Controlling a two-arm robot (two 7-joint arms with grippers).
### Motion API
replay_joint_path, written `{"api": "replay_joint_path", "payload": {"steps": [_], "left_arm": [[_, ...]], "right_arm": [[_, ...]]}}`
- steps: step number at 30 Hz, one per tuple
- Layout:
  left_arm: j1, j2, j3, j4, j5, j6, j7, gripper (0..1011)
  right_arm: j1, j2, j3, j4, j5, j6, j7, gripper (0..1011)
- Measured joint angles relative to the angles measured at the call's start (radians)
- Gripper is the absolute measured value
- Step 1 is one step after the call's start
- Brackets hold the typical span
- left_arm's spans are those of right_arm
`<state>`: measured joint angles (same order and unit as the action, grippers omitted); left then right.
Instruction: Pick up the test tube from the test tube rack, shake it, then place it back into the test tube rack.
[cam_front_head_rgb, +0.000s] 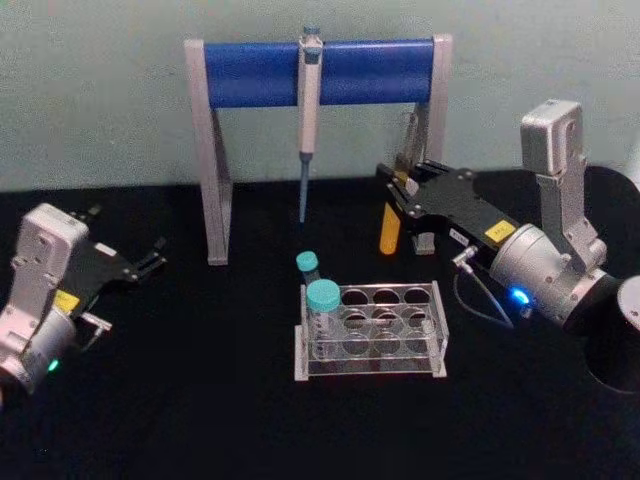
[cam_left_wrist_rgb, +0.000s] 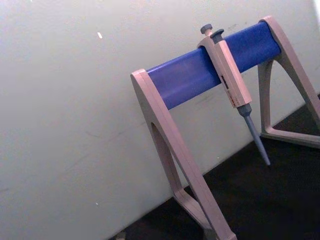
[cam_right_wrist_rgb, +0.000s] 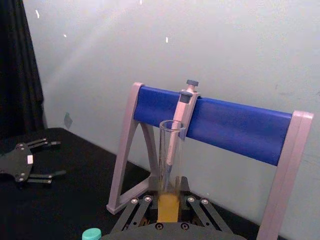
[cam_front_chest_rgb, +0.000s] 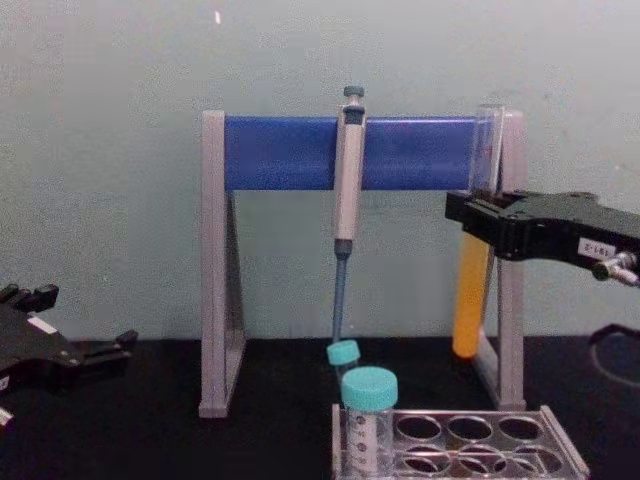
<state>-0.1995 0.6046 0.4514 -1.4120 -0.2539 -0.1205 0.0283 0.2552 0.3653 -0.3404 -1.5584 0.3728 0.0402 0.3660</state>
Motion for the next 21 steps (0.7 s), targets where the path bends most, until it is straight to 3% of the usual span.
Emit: {"api": "replay_joint_path", "payload": {"steps": [9, 21], "left_arm": [[0.0, 0.0, 0.0, 0.0, 0.0, 0.0, 0.0, 1001], [0.0, 0.0, 0.0, 0.0, 0.0, 0.0, 0.0, 1001]], "right_arm": [[-0.006, 0.006, 0.006, -0.009, -0.006, 0.001, 0.002, 227], [-0.077, 0.078, 0.035, -0.108, -0.02, 0.073, -0.009, 227]]}}
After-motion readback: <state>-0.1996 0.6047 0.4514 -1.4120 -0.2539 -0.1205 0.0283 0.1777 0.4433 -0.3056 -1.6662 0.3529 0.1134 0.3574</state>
